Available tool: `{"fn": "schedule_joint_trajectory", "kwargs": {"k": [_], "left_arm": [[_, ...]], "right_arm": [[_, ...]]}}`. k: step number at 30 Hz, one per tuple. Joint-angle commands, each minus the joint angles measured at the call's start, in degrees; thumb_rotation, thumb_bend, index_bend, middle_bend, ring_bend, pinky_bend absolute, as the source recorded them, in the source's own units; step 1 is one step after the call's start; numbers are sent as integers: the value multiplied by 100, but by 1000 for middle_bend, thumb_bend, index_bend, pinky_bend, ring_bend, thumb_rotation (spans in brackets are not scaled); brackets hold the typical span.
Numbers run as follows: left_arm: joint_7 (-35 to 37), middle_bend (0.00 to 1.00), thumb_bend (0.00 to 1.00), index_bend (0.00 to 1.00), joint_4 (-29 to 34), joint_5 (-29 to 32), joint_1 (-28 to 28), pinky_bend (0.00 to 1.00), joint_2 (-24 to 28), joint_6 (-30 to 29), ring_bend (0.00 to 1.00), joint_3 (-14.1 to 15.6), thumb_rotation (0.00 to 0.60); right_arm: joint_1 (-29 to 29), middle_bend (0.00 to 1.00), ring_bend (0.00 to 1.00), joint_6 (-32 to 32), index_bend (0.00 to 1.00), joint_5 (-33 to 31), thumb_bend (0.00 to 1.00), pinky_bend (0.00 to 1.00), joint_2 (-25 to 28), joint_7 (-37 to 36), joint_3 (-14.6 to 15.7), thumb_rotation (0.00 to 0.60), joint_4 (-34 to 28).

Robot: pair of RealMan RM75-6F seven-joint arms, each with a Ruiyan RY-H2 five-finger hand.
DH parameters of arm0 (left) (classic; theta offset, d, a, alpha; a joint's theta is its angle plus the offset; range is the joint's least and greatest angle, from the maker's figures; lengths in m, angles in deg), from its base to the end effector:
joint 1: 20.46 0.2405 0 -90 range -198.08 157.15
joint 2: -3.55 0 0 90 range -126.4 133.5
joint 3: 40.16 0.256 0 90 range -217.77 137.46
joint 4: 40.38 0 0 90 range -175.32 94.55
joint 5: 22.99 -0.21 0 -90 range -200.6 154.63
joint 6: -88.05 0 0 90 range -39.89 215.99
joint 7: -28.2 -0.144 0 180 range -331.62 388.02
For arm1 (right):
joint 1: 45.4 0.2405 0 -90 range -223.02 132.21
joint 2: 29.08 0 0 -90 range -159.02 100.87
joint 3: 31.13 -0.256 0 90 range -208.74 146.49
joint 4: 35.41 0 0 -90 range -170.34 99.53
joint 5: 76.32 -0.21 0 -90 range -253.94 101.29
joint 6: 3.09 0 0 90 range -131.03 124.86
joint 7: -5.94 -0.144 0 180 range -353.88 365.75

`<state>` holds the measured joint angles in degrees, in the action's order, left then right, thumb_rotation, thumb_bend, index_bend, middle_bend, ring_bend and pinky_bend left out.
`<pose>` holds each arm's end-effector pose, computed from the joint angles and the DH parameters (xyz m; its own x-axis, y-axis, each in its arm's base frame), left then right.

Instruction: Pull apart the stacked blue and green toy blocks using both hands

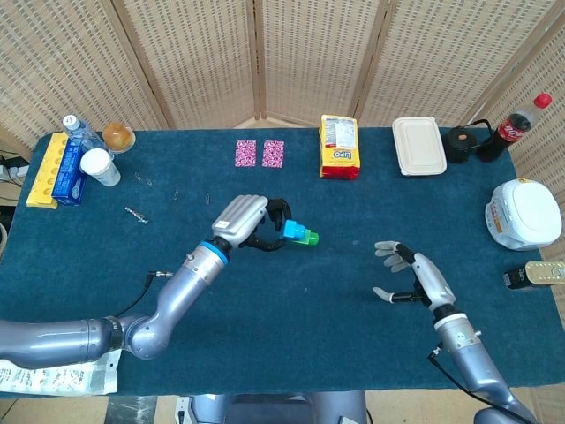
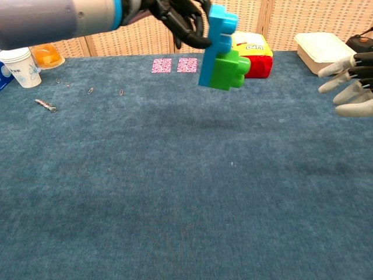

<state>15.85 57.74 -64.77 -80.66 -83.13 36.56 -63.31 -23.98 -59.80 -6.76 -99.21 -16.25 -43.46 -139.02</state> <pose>0.0106 0.3645 0.0040 0.0263 0.4350 0.9000 0.9166 -0.3697 0.1519 -0.2197 -0.2713 0.0737 -0.3205 -0.3432 0.8829 -0.9455 0.0590 -0.3203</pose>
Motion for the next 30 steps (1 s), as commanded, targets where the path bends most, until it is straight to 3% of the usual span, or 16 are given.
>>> {"fn": "schedule_joint_trajectory", "kwargs": {"k": [1,13,20,30], "left_arm": [[-176,614,339,761,18,234,-209,510,-232,-164,477,-71,600],[-333,614,338,763,-367,931,-746,510,-1065,-544,477,-387,600],[-321,614,338,762,-523,1021,-907,510,-1338,-598,478,-471,600],[-336,614,338,762,-637,918,-977,510,-1590,-729,477,-440,600]], "right_arm": [[108,290,351,106,222,-224,254,362,-142,30,-68,600,19],[506,290,352,431,207,-927,254,363,-579,193,-280,600,280],[692,309,371,598,211,-1234,254,363,-670,243,-418,600,319],[886,465,505,690,390,-1660,254,431,-768,240,-624,600,355]]}}
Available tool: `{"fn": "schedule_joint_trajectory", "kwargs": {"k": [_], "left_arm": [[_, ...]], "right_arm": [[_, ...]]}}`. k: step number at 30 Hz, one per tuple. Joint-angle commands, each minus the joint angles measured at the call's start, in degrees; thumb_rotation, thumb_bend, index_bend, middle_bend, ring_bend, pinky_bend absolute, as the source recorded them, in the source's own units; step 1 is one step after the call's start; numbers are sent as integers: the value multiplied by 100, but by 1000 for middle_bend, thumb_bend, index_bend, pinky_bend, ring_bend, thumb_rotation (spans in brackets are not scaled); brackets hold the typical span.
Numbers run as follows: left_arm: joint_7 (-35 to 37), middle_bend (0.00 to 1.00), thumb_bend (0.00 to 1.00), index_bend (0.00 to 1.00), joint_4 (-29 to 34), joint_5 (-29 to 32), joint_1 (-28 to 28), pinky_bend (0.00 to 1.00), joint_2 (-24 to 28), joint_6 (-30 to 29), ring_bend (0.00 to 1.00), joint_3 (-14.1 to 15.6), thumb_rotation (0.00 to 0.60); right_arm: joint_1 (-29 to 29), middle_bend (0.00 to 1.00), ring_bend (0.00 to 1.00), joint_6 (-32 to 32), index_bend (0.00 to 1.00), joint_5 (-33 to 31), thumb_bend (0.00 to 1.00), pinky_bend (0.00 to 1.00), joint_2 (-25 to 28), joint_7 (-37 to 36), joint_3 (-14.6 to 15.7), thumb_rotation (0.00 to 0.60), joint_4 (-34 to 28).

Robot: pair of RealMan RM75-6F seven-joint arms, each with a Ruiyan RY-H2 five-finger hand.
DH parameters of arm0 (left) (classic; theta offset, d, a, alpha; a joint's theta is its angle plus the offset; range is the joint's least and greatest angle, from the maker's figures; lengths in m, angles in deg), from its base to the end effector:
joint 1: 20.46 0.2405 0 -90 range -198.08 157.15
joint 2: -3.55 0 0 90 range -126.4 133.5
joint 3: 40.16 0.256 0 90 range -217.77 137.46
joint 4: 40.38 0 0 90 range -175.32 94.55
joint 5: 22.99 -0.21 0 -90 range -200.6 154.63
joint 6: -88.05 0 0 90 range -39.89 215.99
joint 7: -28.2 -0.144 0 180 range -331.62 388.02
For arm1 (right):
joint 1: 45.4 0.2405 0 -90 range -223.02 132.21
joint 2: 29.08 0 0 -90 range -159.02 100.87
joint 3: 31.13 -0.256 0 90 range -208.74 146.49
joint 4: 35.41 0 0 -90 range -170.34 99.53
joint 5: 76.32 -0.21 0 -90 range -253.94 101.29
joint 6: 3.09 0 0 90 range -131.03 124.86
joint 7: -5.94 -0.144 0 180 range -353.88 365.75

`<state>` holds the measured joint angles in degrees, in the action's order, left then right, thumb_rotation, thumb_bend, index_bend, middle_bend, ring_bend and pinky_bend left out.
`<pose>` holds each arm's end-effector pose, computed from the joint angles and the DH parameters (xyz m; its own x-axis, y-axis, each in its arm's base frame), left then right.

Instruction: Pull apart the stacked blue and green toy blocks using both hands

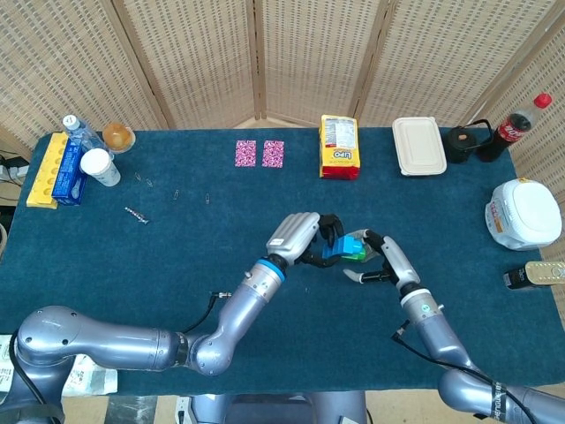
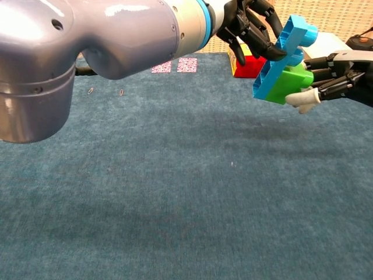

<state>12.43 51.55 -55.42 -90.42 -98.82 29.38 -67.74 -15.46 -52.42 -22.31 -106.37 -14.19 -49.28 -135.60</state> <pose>0.0796 0.3418 -0.0542 -0.1104 0.4927 0.8632 0.9087 -0.3017 0.2884 -0.1852 -0.3151 0.0380 -0.4659 -0.3781 0.8000 -0.8841 0.1625 -0.4381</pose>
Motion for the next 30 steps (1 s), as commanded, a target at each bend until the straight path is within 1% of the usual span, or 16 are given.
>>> {"fn": "schedule_joint_trajectory", "kwargs": {"k": [1,6,16,22,30], "left_arm": [[15,614,338,762,-23,-18,5,510,-30,-5,478,5,600],[30,615,337,762,-3,-43,42,510,-17,18,478,18,600],[33,614,338,763,157,-97,185,510,143,59,478,96,600],[43,615,339,762,269,-90,289,510,308,100,478,128,600],[139,615,338,762,444,-164,455,510,552,132,478,156,600]], "right_arm": [[49,481,520,-82,414,-156,254,444,-80,71,-52,600,25],[85,546,581,-233,512,-393,254,494,-194,186,-106,600,73],[122,619,661,-436,610,-736,254,566,-292,468,-130,600,106],[77,636,682,-382,628,-760,254,580,-230,415,-150,600,64],[-11,635,683,-289,629,-650,254,580,-49,349,-119,600,11]]}}
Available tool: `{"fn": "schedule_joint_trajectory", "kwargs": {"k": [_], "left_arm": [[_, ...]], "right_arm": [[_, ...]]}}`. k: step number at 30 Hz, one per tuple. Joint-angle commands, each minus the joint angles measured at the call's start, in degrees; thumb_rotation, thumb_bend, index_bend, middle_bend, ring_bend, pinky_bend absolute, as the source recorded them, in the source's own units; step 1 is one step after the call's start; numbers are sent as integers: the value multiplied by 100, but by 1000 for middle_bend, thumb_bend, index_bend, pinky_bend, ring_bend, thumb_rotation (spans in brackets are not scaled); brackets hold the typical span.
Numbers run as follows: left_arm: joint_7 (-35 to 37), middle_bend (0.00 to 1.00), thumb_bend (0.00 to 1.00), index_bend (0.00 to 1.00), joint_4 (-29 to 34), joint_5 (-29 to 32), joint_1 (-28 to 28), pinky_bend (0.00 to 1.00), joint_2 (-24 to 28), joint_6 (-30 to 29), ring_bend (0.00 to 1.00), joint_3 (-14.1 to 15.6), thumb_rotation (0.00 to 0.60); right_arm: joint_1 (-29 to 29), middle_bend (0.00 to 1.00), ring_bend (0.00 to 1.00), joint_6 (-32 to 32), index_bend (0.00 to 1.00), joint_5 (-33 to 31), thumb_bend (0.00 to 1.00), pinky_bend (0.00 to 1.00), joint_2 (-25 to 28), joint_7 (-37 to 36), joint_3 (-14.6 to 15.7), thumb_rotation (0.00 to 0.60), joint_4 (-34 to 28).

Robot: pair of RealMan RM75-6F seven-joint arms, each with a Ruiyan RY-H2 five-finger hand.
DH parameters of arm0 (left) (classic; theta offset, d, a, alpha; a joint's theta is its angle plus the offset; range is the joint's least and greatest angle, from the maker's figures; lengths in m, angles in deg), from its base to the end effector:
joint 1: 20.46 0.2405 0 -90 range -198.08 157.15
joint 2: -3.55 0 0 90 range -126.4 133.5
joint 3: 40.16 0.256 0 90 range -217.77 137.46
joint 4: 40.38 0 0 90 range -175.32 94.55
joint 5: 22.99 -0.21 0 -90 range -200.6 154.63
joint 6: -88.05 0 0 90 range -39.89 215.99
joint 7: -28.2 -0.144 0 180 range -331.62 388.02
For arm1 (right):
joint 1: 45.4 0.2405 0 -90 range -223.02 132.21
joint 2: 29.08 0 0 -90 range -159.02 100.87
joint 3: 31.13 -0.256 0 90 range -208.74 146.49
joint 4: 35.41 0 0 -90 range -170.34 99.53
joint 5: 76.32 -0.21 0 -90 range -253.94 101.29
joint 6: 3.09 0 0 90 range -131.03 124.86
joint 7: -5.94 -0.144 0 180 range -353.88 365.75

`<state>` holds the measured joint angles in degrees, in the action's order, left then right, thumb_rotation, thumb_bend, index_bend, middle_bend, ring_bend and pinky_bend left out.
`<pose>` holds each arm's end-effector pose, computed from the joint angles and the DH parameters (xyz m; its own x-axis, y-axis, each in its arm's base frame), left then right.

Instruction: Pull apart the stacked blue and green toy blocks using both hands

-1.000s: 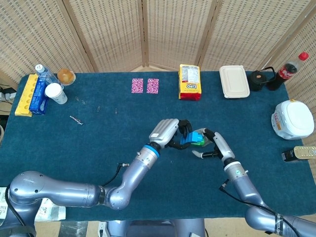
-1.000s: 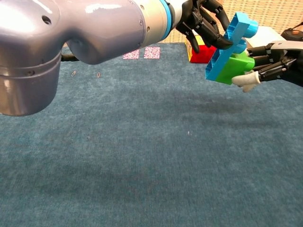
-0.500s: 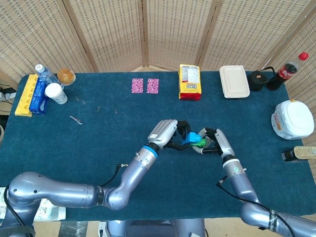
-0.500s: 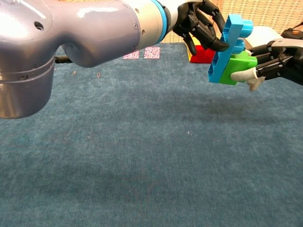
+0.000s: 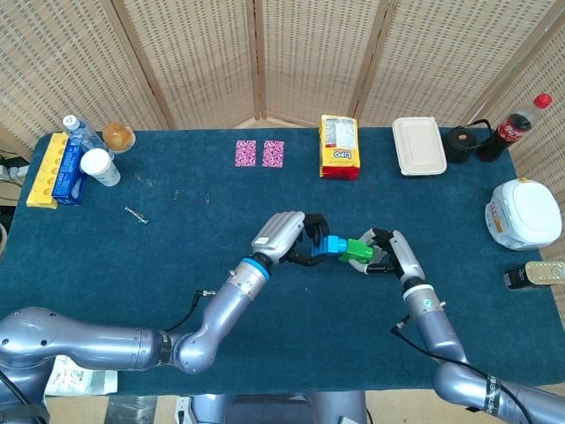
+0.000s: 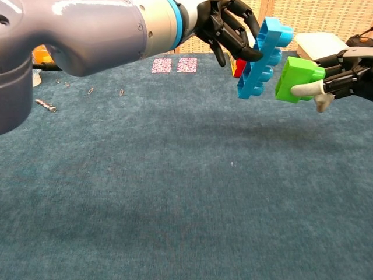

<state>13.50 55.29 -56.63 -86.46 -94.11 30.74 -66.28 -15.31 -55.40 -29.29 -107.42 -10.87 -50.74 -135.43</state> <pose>0.0549 0.3457 -0.0376 -0.1039 0.4932 0.8637 0.9169 -0.2889 0.2753 -0.1924 -0.3214 0.0414 -0.5007 -0.2936 0.8143 -0.8642 0.2239 -0.4506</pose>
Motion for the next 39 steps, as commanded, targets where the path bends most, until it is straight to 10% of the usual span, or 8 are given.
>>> {"fn": "schedule_joint_trajectory", "kwargs": {"k": [1,21,39], "left_arm": [[27,614,338,762,123,-87,95,510,149,-2,477,38,600],[253,614,338,762,947,-1217,1051,509,1298,-106,478,877,600],[-13,613,334,730,437,-1609,1119,381,1118,231,438,1402,600]], "right_arm": [[-32,634,680,14,629,103,253,577,99,88,76,600,2],[460,401,407,16,397,470,252,286,-127,2513,1143,600,880],[130,344,357,-964,298,857,252,265,732,2764,931,600,-132]]}}
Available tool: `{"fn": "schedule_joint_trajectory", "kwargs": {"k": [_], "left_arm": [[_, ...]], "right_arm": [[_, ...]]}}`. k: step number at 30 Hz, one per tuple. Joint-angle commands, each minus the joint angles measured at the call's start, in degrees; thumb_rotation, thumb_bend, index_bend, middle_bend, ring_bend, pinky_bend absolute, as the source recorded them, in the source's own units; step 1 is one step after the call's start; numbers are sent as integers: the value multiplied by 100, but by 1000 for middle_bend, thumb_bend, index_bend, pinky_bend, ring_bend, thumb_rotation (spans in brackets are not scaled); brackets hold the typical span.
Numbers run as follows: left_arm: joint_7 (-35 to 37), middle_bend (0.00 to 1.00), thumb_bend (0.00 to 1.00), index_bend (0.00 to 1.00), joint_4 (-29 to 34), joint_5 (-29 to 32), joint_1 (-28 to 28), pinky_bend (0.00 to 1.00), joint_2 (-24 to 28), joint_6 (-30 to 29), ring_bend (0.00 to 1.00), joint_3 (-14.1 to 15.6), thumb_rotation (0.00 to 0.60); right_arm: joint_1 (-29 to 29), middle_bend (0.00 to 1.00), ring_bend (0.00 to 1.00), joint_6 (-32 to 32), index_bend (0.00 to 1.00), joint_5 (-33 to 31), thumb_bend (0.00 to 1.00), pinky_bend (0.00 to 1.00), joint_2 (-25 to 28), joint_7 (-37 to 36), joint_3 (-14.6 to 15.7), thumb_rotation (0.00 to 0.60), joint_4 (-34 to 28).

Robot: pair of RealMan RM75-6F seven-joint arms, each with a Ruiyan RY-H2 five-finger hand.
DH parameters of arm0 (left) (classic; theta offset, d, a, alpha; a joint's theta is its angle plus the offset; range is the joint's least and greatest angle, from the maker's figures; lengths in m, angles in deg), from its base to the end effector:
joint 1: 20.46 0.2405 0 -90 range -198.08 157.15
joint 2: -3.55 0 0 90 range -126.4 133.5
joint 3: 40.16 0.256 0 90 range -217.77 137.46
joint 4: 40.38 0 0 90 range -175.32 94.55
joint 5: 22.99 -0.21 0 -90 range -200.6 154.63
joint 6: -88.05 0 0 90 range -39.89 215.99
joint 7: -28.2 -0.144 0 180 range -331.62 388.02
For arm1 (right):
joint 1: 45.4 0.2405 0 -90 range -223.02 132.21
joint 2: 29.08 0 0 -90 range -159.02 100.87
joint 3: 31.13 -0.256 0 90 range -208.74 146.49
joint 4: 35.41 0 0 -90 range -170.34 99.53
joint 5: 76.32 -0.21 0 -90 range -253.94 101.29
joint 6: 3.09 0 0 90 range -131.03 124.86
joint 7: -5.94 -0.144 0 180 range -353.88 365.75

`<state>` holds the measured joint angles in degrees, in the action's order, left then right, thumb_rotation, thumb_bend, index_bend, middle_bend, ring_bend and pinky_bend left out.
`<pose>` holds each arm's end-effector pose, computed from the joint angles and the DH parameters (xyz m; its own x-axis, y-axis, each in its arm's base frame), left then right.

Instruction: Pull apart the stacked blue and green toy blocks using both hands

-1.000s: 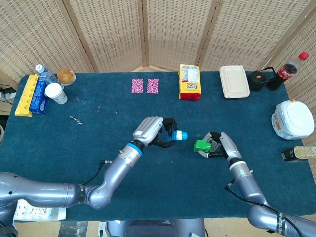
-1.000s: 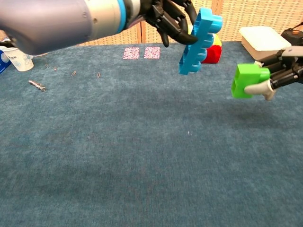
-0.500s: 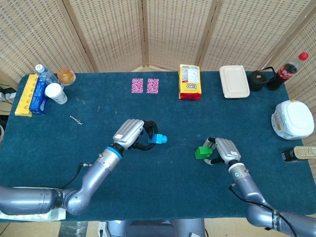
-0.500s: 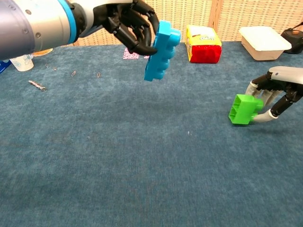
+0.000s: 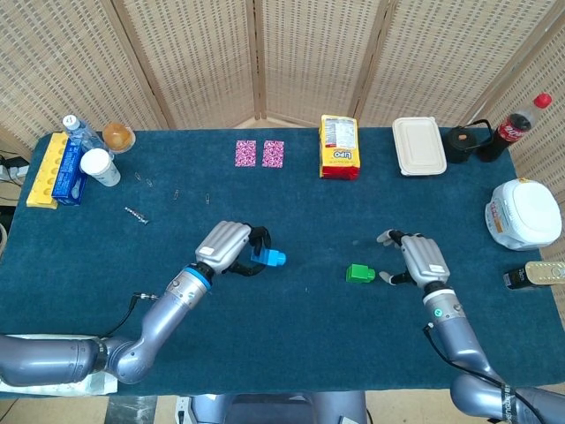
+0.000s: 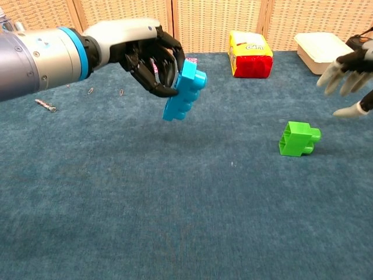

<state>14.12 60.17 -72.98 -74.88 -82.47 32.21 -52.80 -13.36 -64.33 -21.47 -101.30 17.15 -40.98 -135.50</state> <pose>-0.0466 0.3310 -0.0123 0.1763 0.4300 0.8855 0.9182 -0.3959 0.0095 -0.2136 -0.3117 0.0725 0.2069 -0.2823 0.9368 -0.9782 -0.0411 0.2036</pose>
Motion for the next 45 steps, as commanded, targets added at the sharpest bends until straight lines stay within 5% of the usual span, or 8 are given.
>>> {"fn": "schedule_joint_trajectory", "kwargs": {"k": [1,5,13,23,32,45], "left_arm": [[-128,599,332,673,-72,64,-67,337,-56,150,405,84,600],[-430,430,303,352,-91,288,-211,194,-5,397,234,196,600],[-1259,248,195,81,-137,699,-477,121,19,352,52,435,600],[-1308,214,177,69,300,614,-225,110,536,-210,26,392,600],[-1068,214,177,69,891,-22,590,110,1367,-1063,26,769,600],[-290,214,177,69,1031,-2217,2651,110,2310,-3046,26,2093,600]], "right_arm": [[-84,343,355,-95,297,98,252,265,168,-51,-53,600,-172],[-149,344,353,-143,296,171,252,265,293,-103,-55,600,-280],[-256,344,352,-119,295,288,252,263,391,-397,-73,600,-276],[-379,344,353,-284,294,542,252,249,474,-563,-104,600,-195],[-567,345,353,-480,294,708,252,248,518,-666,-57,600,-39],[-1099,354,352,-1409,294,1110,253,244,311,-373,146,600,213]]}}
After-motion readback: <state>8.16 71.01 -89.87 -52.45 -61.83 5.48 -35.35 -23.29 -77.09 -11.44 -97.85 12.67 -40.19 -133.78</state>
